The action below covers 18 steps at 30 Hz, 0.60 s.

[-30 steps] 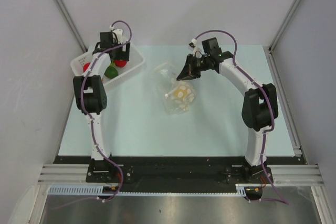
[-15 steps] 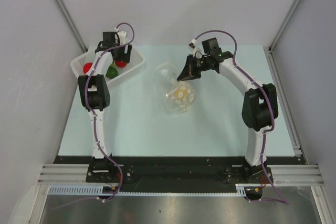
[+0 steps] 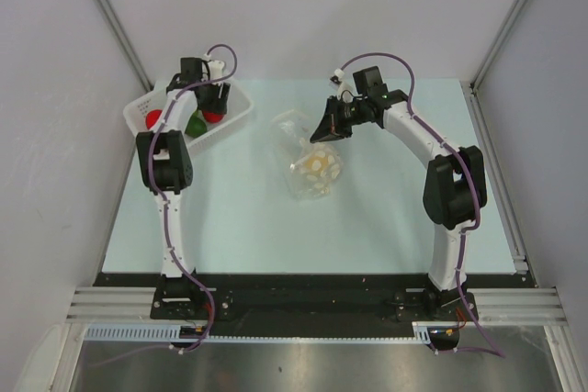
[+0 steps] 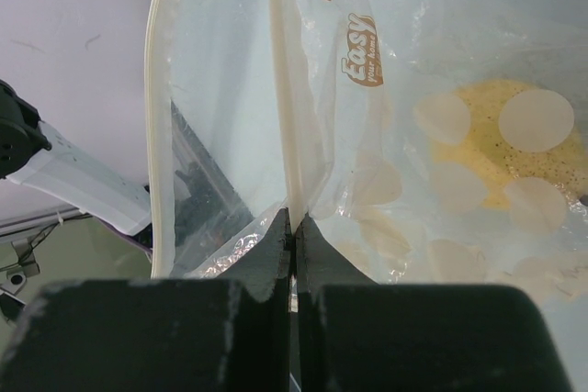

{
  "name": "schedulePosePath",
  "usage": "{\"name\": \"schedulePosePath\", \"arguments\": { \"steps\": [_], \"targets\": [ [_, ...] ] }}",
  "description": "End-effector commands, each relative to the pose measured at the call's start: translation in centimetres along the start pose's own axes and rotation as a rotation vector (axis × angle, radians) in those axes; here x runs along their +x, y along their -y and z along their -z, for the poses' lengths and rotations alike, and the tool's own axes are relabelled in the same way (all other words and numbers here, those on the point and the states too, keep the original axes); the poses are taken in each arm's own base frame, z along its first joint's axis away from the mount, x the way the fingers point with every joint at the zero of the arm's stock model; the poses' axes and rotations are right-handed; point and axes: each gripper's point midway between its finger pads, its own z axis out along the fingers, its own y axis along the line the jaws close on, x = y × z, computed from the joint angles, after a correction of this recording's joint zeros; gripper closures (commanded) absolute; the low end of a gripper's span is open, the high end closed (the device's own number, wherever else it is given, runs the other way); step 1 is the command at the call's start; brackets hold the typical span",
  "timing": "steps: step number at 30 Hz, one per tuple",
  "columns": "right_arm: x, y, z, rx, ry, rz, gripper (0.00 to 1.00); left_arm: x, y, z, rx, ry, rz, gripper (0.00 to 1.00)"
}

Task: Place the food in the zip-top bag and seal the zipper
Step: Pick up the fake fruit from the bin, then place the fake fruit in the zipper food storage bag.

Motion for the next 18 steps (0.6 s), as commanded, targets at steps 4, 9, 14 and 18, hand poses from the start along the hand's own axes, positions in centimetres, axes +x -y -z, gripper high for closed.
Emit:
{"name": "schedulePosePath", "arguments": {
  "steps": [4, 9, 14, 18],
  "targets": [
    [-1.2, -1.9, 1.0, -0.011, 0.040, 0.080, 1.00, -10.8, 1.1, 12.4, 0.037, 0.318, 0.001, 0.52],
    [-1.2, -2.3, 1.2, -0.024, 0.041, 0.091, 1.00, -14.1, 7.2, 21.4, 0.271, 0.455, 0.020, 0.58],
    [-1.4, -3.1, 1.4, -0.045, 0.048, 0.115, 1.00, -13.2, 17.3, 27.8, 0.545, 0.469, -0.026, 0.58],
    [-1.7, -3.9, 1.5, -0.063, 0.055, 0.128, 1.00, -10.5, 24.4, 29.6, 0.691, 0.422, -0.077, 0.57]
  ]
}}
